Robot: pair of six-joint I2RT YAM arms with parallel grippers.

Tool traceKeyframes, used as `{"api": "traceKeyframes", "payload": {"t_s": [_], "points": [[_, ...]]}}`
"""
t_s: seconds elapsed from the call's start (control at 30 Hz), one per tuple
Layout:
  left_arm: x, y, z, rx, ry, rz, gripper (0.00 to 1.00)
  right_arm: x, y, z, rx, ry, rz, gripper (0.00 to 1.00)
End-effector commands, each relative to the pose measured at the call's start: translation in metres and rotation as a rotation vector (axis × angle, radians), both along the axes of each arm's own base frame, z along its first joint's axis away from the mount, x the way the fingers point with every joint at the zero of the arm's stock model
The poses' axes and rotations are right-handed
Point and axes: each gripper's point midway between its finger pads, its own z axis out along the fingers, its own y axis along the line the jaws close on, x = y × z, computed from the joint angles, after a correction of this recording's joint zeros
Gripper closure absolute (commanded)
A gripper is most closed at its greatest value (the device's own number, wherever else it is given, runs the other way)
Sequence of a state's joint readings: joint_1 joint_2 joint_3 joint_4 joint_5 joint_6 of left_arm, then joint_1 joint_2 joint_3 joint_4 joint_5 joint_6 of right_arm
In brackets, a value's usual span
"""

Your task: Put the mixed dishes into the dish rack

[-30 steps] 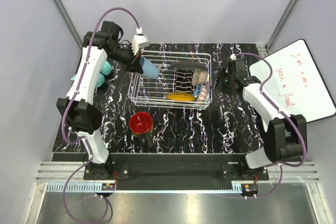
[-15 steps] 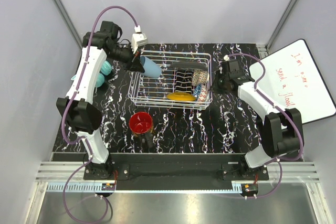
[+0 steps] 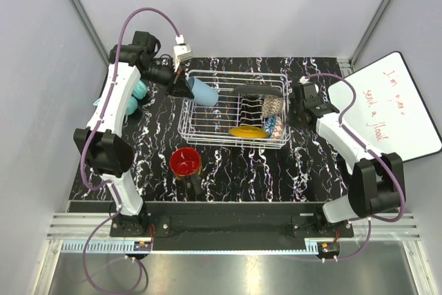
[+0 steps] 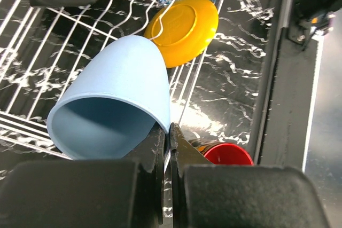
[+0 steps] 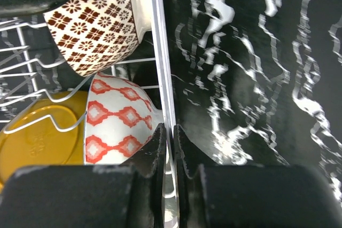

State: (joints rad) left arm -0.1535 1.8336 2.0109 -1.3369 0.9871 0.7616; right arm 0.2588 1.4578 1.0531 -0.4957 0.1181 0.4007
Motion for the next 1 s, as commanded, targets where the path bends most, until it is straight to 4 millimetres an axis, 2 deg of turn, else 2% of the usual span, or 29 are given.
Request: {"api": "traceKeyframes", "payload": {"t_s": [0.0,0.2,0.4,0.47,0.5,0.57,0.63,0.67,0.7,0.77,0.8,0.87,0.9,0.93,0.97], "points": [[-0.014,-0.008,0.01,-0.095,0.009,-0.051,1.0,-0.022,-0.046,0.004,-0.13,0.036,-0.116,0.9],[-0.026,-0.013,0.001,-0.148,0.073,-0.088,1.0,-0.021,-0.063,0.003,-0.15,0.051,-0.158,0.86],[-0.032,-0.017,0.003,-0.192,0.112,-0.124,1.0,0.008,-0.057,0.007,-0.126,0.057,-0.143,0.85],[-0.033,-0.018,0.006,-0.208,0.107,-0.137,1.0,0.019,-0.053,0.02,-0.107,0.028,-0.139,0.84],[-0.035,-0.018,0.007,-0.214,0.121,-0.139,1.0,0.02,-0.052,0.023,-0.101,0.026,-0.141,0.81],[-0.037,-0.021,0.015,-0.248,0.115,-0.152,1.0,0.024,-0.052,0.038,-0.095,-0.004,-0.147,0.62],[-0.039,-0.023,0.024,-0.282,0.122,-0.161,1.0,0.02,-0.053,0.065,-0.085,-0.056,-0.146,0.47],[-0.04,-0.026,0.031,-0.322,0.133,-0.166,1.0,0.018,-0.051,0.077,-0.073,-0.08,-0.138,0.31],[-0.041,-0.028,0.035,-0.344,0.133,-0.171,1.0,0.012,-0.051,0.101,-0.056,-0.142,-0.128,0.26],[-0.044,-0.031,0.048,-0.411,0.131,-0.187,1.0,0.006,-0.042,0.136,0.0,-0.23,-0.092,0.15],[-0.045,-0.033,0.053,-0.44,0.136,-0.193,1.0,-0.003,-0.039,0.163,0.034,-0.307,-0.073,0.09],[-0.05,-0.036,0.069,-0.533,0.162,-0.206,1.0,-0.01,-0.011,0.202,0.177,-0.424,0.037,0.0],[-0.052,-0.037,0.075,-0.569,0.175,-0.211,1.0,-0.021,-0.001,0.226,0.245,-0.499,0.08,0.0],[-0.055,-0.037,0.086,-0.635,0.196,-0.222,1.0,-0.031,0.021,0.229,0.347,-0.506,0.172,0.0],[-0.057,-0.038,0.086,-0.636,0.215,-0.219,1.0,-0.034,0.033,0.254,0.454,-0.581,0.193,0.0]]}}
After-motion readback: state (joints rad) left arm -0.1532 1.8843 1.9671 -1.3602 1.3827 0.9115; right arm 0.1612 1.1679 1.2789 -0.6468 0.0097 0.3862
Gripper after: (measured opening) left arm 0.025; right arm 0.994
